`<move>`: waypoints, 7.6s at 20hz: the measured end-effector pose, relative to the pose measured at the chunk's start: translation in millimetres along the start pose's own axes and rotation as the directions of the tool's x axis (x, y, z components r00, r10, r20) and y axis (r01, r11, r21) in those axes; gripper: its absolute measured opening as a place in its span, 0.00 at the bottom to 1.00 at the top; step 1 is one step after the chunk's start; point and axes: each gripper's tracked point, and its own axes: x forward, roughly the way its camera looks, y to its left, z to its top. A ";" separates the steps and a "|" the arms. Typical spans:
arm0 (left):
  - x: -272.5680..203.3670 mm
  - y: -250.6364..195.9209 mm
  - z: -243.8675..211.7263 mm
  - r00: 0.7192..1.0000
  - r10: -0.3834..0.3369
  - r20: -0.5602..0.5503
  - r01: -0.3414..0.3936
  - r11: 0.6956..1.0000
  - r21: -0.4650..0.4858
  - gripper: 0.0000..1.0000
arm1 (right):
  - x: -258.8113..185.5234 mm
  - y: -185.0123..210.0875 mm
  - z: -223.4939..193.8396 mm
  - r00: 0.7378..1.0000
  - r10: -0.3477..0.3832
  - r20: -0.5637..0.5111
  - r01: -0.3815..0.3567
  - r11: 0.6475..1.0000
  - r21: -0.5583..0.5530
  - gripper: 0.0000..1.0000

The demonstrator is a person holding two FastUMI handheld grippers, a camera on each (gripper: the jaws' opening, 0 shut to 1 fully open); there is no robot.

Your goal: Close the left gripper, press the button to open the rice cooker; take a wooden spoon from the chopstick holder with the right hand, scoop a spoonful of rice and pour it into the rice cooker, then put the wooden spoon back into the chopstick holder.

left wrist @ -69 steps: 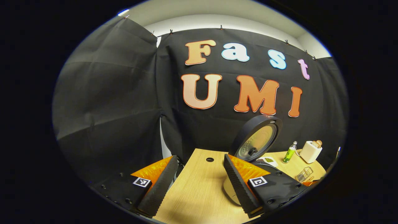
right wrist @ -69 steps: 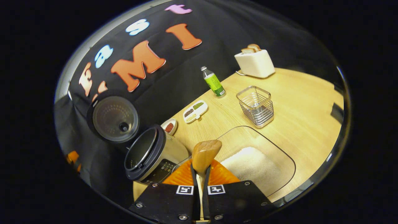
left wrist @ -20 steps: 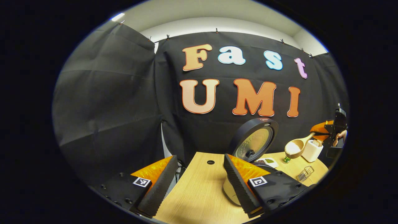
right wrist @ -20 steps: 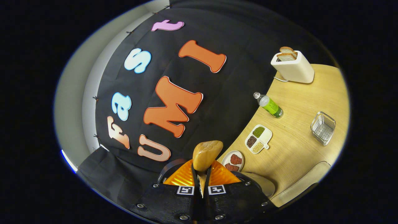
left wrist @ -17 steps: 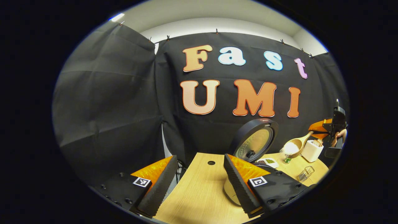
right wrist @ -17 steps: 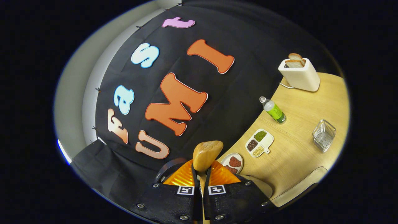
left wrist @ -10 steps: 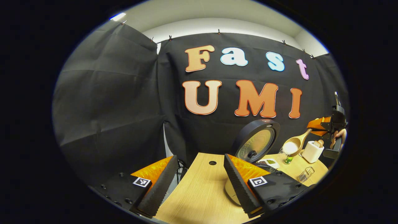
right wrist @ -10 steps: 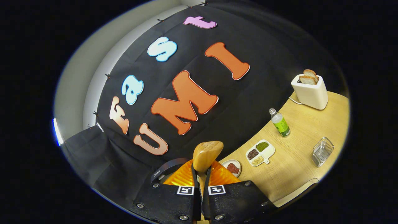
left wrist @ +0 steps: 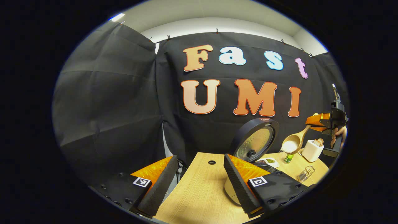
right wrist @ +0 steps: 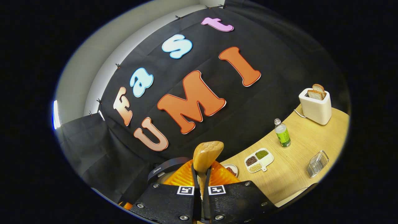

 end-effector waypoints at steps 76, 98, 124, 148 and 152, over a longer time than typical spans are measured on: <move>14.1 -158.3 42.6 0.994 0.026 0.109 -0.018 0.997 -0.073 0.97 | -59.1 -294.7 24.5 0.946 -0.322 0.039 0.311 0.869 -0.384 0.02; 12.4 -182.2 37.6 0.993 0.092 0.072 -0.089 0.995 -0.044 0.98 | -77.0 -368.3 33.2 0.903 -0.430 -0.014 0.383 0.819 -0.428 0.70; 227.9 -219.0 87.5 0.999 0.052 -0.012 -0.052 0.999 -0.005 1.00 | -140.0 -314.7 152.4 0.895 -0.399 0.200 0.446 0.777 -0.444 0.94; 67.7 -260.0 -107.2 0.989 -0.039 -0.143 0.035 0.999 -0.028 1.00 | -113.2 -283.0 124.2 0.932 -0.331 0.149 0.360 0.796 -0.486 0.94; 69.1 -255.1 -143.5 0.993 -0.016 -0.115 0.019 0.999 0.028 1.00 | -111.0 -285.0 117.0 0.933 -0.334 0.133 0.355 0.796 -0.491 0.94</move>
